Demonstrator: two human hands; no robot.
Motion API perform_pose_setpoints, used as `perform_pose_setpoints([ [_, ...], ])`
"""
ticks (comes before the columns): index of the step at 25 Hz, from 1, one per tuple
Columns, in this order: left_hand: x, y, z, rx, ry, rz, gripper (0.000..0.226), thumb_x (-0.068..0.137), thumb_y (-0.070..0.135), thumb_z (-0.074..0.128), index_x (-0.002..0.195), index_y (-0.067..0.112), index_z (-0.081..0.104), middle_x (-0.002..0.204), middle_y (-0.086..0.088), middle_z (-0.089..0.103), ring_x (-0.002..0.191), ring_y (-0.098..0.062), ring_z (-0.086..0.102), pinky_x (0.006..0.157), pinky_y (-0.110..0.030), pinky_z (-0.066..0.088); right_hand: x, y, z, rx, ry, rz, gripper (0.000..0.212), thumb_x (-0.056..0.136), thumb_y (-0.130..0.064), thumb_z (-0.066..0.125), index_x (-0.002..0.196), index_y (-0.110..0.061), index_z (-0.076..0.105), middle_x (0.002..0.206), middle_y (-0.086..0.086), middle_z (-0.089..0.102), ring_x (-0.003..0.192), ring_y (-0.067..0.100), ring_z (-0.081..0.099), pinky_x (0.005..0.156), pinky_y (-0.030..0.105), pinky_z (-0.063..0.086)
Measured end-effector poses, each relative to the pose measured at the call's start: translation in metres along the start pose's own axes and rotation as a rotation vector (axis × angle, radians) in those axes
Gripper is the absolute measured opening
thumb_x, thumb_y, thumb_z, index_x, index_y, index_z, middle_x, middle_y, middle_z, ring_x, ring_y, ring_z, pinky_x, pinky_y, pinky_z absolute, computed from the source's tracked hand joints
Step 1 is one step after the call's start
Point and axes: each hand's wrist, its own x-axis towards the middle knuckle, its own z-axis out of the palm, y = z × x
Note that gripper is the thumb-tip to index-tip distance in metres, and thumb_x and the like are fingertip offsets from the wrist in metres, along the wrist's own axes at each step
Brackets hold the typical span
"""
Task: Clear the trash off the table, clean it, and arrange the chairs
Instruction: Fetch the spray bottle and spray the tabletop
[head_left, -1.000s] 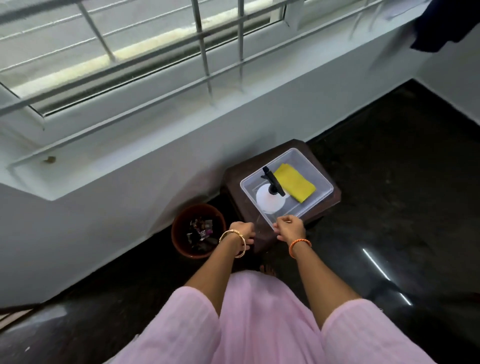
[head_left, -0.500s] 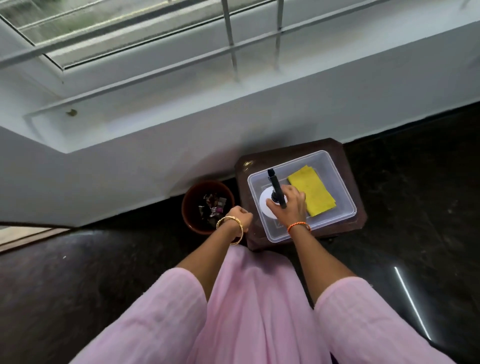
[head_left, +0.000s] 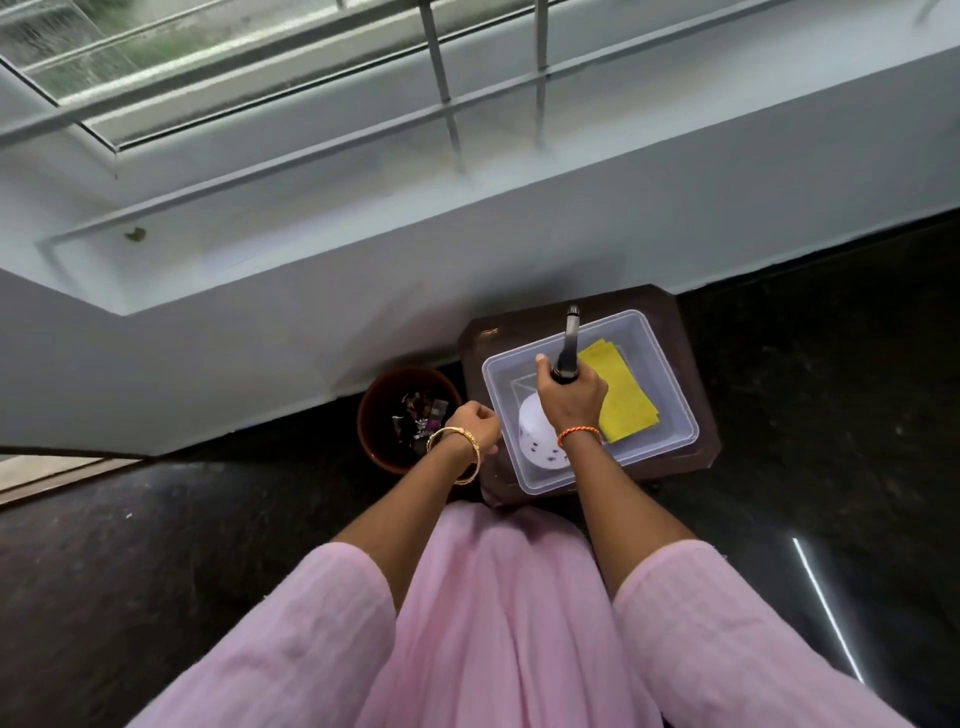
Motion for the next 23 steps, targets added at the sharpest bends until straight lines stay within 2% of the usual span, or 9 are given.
perform_pose_setpoints([
  [2, -0.006, 0.004, 0.002, -0.057, 0.012, 0.019, 0.017, 0.092, 0.013, 0.045, 0.076, 0.016, 0.046, 0.092, -0.010, 0.059, 0.057, -0.012, 0.050, 0.028, -0.010, 0.035, -0.002, -0.010, -0.020, 0.142, 0.071, 0.137, 0.022, 0.080, -0.025, 0.070, 0.076, -0.005, 0.060, 0.080, 0.012, 0.065, 0.076, 0.025, 0.060, 0.071, 0.029, 0.046],
  [4, -0.014, 0.008, 0.007, -0.069, 0.015, 0.051, 0.022, 0.092, 0.010, 0.044, 0.071, 0.016, 0.045, 0.090, -0.012, 0.060, 0.055, -0.014, 0.050, 0.032, -0.016, 0.040, -0.011, -0.017, -0.044, 0.321, 0.129, 0.275, 0.016, 0.081, -0.020, 0.065, 0.075, -0.006, 0.062, 0.075, 0.008, 0.066, 0.073, 0.022, 0.066, 0.068, 0.032, 0.056],
  [6, -0.024, 0.010, 0.016, -0.006, -0.002, 0.117, 0.022, 0.090, 0.009, 0.045, 0.070, 0.014, 0.050, 0.091, -0.014, 0.064, 0.057, -0.020, 0.056, 0.046, -0.024, 0.046, -0.029, -0.020, -0.068, 0.446, 0.206, 0.348, 0.016, 0.083, -0.020, 0.061, 0.069, -0.013, 0.059, 0.070, 0.003, 0.064, 0.057, 0.015, 0.068, 0.057, 0.029, 0.058],
  [9, -0.038, 0.005, 0.035, 0.086, -0.017, 0.255, 0.018, 0.087, 0.010, 0.049, 0.086, 0.004, 0.065, 0.101, -0.020, 0.070, 0.090, -0.036, 0.067, 0.081, -0.043, 0.056, -0.065, -0.019, -0.094, 0.614, 0.317, 0.395, 0.013, 0.082, -0.019, 0.059, 0.090, -0.009, 0.056, 0.083, 0.007, 0.064, 0.059, 0.027, 0.069, 0.050, 0.031, 0.057],
  [12, -0.066, -0.015, 0.054, 0.238, -0.016, 0.503, 0.020, 0.086, 0.008, 0.051, 0.093, 0.002, 0.068, 0.101, -0.022, 0.070, 0.098, -0.037, 0.065, 0.088, -0.039, 0.051, -0.122, 0.001, -0.113, 0.522, 0.460, 0.349, 0.028, 0.078, -0.021, 0.060, 0.101, -0.017, 0.044, 0.081, 0.001, 0.062, 0.065, 0.027, 0.071, 0.048, 0.029, 0.056],
  [15, -0.096, -0.050, 0.065, 0.394, -0.125, 0.676, 0.021, 0.086, 0.008, 0.051, 0.097, 0.004, 0.068, 0.105, -0.021, 0.069, 0.103, -0.036, 0.062, 0.087, -0.036, 0.046, -0.185, 0.036, -0.120, 0.406, 0.567, 0.359, 0.035, 0.075, -0.023, 0.057, 0.110, -0.016, 0.053, 0.092, 0.009, 0.065, 0.081, 0.026, 0.067, 0.072, 0.043, 0.060],
  [17, -0.113, -0.076, 0.070, 0.447, -0.203, 0.720, 0.023, 0.085, 0.007, 0.049, 0.098, 0.007, 0.069, 0.107, -0.018, 0.069, 0.104, -0.035, 0.061, 0.089, -0.034, 0.047, -0.235, 0.062, -0.122, 0.376, 0.729, 0.408, 0.037, 0.079, -0.019, 0.056, 0.116, -0.013, 0.060, 0.092, 0.006, 0.062, 0.082, 0.019, 0.060, 0.084, 0.036, 0.056],
  [19, -0.130, -0.104, 0.076, 0.462, -0.297, 0.705, 0.025, 0.085, 0.007, 0.047, 0.096, 0.010, 0.068, 0.107, -0.017, 0.069, 0.102, -0.035, 0.064, 0.093, -0.037, 0.050, -0.288, 0.084, -0.121, 0.341, 0.895, 0.436, 0.032, 0.082, -0.014, 0.057, 0.114, -0.012, 0.062, 0.091, 0.003, 0.063, 0.080, 0.015, 0.059, 0.078, 0.022, 0.049],
  [23, -0.169, -0.156, 0.100, 0.617, -0.510, 0.703, 0.021, 0.086, 0.010, 0.048, 0.092, 0.012, 0.067, 0.104, -0.016, 0.070, 0.098, -0.035, 0.066, 0.092, -0.043, 0.053, -0.376, 0.114, -0.127, 0.350, 1.134, 0.482, 0.017, 0.081, -0.007, 0.058, 0.093, -0.015, 0.067, 0.072, -0.003, 0.059, 0.057, 0.002, 0.053, 0.062, 0.014, 0.039],
])
